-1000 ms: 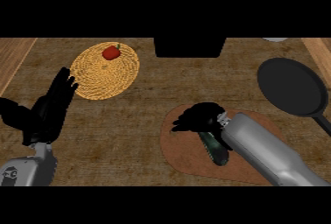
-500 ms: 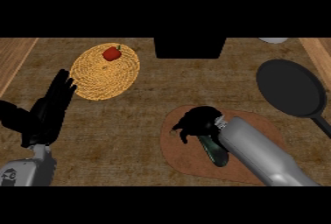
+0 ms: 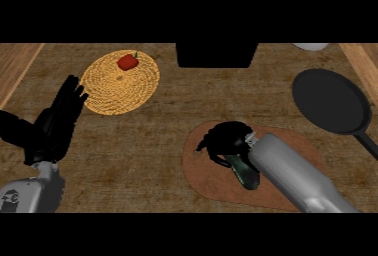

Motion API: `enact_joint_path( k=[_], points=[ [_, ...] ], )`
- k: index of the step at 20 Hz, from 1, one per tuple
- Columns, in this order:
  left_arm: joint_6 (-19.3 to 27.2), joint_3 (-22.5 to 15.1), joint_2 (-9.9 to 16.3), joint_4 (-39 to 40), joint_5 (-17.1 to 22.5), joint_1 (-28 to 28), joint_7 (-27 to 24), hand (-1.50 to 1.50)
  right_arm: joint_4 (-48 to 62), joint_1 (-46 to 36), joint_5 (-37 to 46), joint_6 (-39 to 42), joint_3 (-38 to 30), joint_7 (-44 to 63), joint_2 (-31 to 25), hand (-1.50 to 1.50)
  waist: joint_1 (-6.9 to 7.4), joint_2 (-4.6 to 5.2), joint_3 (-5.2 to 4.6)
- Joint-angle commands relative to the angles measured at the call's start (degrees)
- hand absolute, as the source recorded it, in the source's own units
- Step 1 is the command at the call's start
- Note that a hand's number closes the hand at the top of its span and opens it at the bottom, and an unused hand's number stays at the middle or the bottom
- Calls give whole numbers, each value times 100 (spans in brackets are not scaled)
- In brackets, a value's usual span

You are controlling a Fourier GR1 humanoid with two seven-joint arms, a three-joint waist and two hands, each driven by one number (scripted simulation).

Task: Pick the eggplant from the cutting board and place it in the pan

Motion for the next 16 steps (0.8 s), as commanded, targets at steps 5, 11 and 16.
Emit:
enact_joint_path(
  k=[5, 11, 16],
  points=[
    [27, 38, -54, -21, -25, 239, -48, 0, -230, 996, -260, -517, -1004, 1163, -145, 150, -268, 35, 51],
    [126, 234, 19, -59, -34, 370, -100, 0, -1317, 1665, -404, -1841, -2275, 2224, -749, 150, -543, -54, 47],
    [-21, 234, -9, 23, 32, 497, -294, 0, -2926, 1929, -339, -2508, -2811, 2634, -1053, 150, -454, -17, 41]
  ],
)
